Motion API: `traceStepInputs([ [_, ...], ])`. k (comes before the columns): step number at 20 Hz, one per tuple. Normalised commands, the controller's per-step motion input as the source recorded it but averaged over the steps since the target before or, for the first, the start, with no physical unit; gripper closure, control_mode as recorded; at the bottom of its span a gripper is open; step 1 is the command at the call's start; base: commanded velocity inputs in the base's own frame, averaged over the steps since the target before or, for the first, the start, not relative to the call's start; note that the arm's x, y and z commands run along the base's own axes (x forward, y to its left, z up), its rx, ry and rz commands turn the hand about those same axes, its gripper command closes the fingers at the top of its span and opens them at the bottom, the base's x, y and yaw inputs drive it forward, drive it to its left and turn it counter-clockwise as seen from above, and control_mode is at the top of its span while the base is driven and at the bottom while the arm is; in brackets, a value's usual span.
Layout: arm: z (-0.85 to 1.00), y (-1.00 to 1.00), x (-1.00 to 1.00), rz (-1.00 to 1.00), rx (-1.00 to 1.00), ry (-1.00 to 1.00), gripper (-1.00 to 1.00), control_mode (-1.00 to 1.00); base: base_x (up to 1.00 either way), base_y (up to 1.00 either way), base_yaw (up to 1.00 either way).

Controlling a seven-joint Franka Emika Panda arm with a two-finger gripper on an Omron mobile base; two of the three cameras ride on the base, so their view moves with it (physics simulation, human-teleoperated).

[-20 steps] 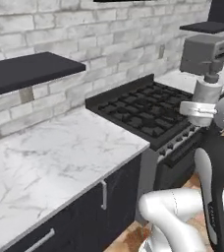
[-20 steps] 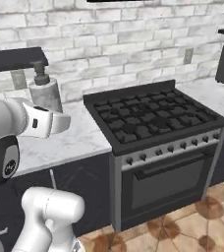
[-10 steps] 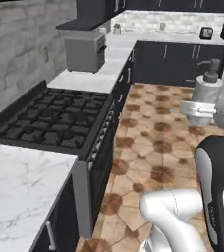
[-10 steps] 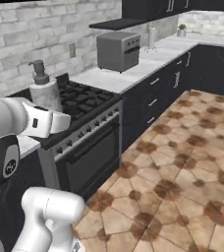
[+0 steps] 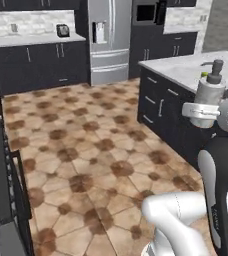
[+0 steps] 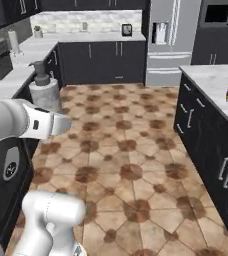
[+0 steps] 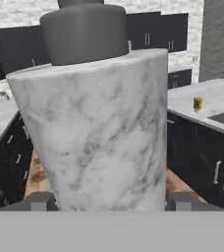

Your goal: Open the cabinet. Pick the soap dispenser and place it next to the sink. Then close the cabinet.

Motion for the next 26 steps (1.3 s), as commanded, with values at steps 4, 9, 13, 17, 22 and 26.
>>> traceStepInputs([
  [4,0.00,0.00,0.00,0.00,0.00,0.00,1.00,1.00,-0.12,0.00,-0.93],
  [9,0.00,0.00,0.00,0.00,0.00,0.00,1.00,1.00,0.20,-0.07,-0.73],
  [13,0.00,0.00,0.00,0.00,0.00,0.00,1.00,1.00,0.50,-0.17,-0.76],
  [17,0.00,0.00,0.00,0.00,0.00,0.00,1.00,1.00,0.71,0.00,-0.61],
  [22,0.00,0.00,0.00,0.00,0.00,0.00,1.00,1.00,0.82,0.07,-0.17],
  [26,0.00,0.00,0.00,0.00,0.00,0.00,1.00,1.00,0.87,0.12,0.00],
])
